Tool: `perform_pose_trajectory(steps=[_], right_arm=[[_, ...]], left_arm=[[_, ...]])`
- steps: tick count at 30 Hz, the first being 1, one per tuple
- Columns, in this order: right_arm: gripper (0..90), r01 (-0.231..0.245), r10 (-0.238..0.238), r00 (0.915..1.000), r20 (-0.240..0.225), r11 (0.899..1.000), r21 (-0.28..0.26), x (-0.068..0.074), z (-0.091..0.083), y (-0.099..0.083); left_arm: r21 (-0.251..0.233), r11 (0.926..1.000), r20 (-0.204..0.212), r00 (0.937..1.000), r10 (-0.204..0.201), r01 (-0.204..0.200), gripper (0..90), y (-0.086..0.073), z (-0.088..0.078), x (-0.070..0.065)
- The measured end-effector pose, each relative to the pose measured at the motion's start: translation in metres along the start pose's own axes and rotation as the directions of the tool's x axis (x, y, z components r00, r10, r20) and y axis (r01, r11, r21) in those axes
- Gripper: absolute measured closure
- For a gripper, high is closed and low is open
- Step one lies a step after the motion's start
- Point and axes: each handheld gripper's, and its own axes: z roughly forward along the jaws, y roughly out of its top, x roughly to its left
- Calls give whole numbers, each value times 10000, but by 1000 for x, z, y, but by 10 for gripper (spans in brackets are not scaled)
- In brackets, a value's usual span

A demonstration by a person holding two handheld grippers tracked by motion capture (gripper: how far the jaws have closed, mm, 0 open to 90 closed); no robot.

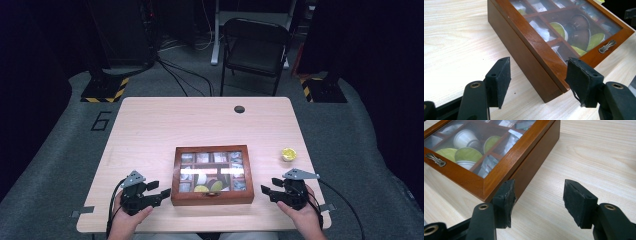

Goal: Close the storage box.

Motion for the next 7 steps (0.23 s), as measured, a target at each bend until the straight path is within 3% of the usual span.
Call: perform_pose_trajectory(steps=[3,7], right_arm=[[418,73,-73,9999,-82,10000,-17,0,-1,-1],[400,399,-404,9973,-611,9992,-93,5,-2,0]], left_arm=[[12,10000,178,9998,43,-43,364,0,-1,-1],[5,9998,421,9989,222,-222,367,0,-1,-8]])
